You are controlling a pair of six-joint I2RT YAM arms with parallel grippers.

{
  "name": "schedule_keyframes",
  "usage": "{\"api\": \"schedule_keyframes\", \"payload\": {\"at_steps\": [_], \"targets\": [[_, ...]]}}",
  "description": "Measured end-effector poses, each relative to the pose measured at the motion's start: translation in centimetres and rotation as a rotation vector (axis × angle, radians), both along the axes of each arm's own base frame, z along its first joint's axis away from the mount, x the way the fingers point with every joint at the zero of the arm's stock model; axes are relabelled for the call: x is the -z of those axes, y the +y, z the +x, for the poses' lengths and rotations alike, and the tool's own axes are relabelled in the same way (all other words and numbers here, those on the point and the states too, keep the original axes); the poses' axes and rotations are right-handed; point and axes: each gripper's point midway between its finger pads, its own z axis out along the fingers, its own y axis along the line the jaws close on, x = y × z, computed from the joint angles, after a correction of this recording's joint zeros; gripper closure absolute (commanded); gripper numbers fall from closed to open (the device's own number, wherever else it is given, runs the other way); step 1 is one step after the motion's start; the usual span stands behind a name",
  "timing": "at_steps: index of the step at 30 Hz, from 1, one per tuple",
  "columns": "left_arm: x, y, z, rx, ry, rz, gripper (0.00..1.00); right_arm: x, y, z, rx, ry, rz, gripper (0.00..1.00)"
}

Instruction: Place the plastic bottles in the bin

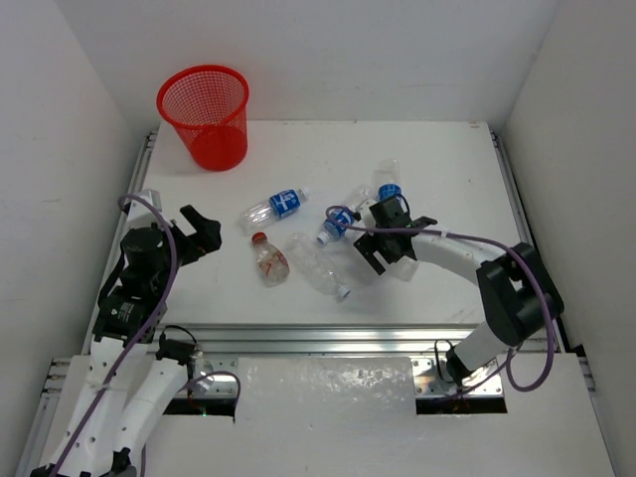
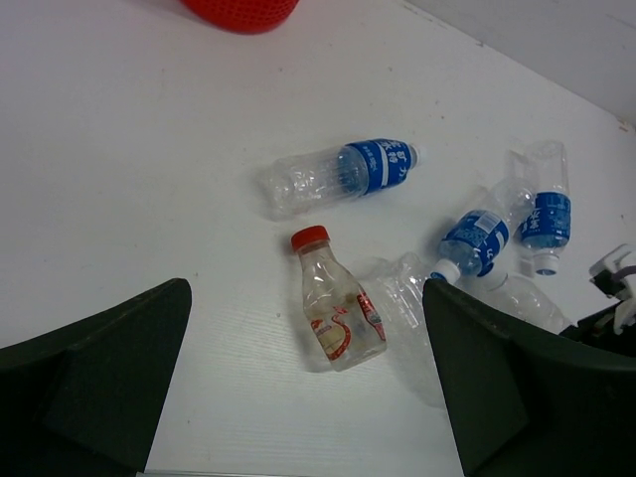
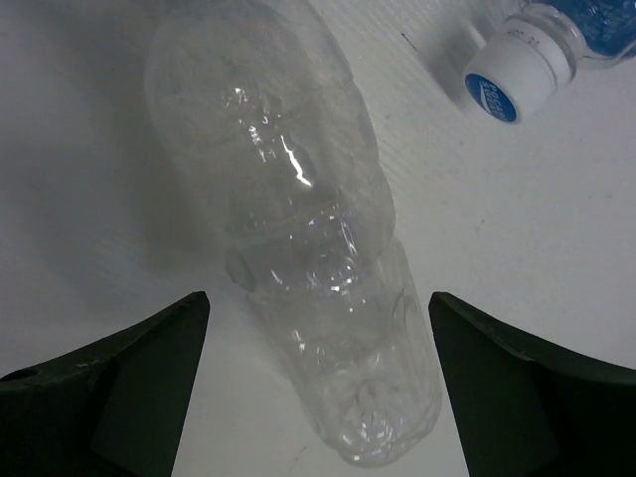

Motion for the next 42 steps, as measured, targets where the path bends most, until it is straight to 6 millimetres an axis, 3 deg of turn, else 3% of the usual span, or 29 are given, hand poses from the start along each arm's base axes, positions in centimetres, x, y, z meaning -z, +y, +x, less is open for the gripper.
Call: {"api": "schedule_keyframes", "payload": {"at_steps": [2,5,6,8,11,16,19,23,27,29,35,38,39,40,41,42], "targets": [[0.0,0.0,0.0,0.004,0.0,0.002,0.0,1.1,0.0,0.3,-0.015,-0.015,-0.037,0.13],[0.0,-0.1,0.0,0.009,0.001,0.003,0.0,2.2,-0.4,0.0,-0.027,-0.025,-0.086,0.35],[0.0,-0.1,0.0,0.01,0.001,0.004,0.0,2.5,-0.4,-0.2,-0.027,-0.03,-0.096,0.46],[0.0,-0.1,0.0,0.011,0.0,0.005,0.0,2.4,-0.5,-0.8,-0.027,-0.045,-0.116,0.54],[0.0,-0.1,0.0,0.013,0.0,0.005,0.0,1.2,-0.5,-2.1,-0.019,-0.097,-0.118,0.66],[-0.1,-1.5,0.0,0.085,-0.002,-0.022,0.0,-4.0,0.0,-3.5,0.036,-0.198,-0.012,0.67],[-1.3,-5.7,0.4,0.29,-0.047,-0.129,0.0,-7.6,2.2,-4.3,0.054,-0.237,0.195,0.67],[-2.4,-13.5,0.5,0.627,-0.109,-0.366,0.0,-13.6,7.8,-6.5,-0.018,-0.237,0.622,0.68],[-2.7,-22.8,-2.5,0.952,-0.043,-0.42,0.0,-18.3,12.1,-8.1,-0.095,-0.176,0.9,0.68],[-3.3,-26.3,-4.1,1.066,-0.029,-0.42,0.0,-20.2,13.6,-8.8,-0.132,-0.131,0.992,0.68],[-7.3,-28.2,-2.9,1.084,-0.144,-0.413,0.01,-23.7,15.6,-10.4,-0.218,-0.062,1.133,0.68],[-8.7,-29.0,-2.5,1.109,-0.168,-0.409,0.2,-24.4,15.5,-10.1,-0.215,-0.07,1.138,0.68],[-8.9,-29.1,-2.4,1.117,-0.172,-0.406,0.33,-24.6,15.4,-9.9,-0.209,-0.077,1.137,0.68],[-9.1,-29.4,-2.5,1.135,-0.175,-0.402,0.71,-24.6,15.3,-9.9,-0.204,-0.075,1.132,0.67],[-9.3,-29.5,-2.6,1.15,-0.176,-0.398,0.79,-24.5,15.2,-9.9,-0.199,-0.073,1.127,0.67],[-9.3,-29.5,-3.1,1.18,-0.174,-0.382,0.94,-24.4,15.0,-10.1,-0.199,-0.061,1.128,0.66]]}}
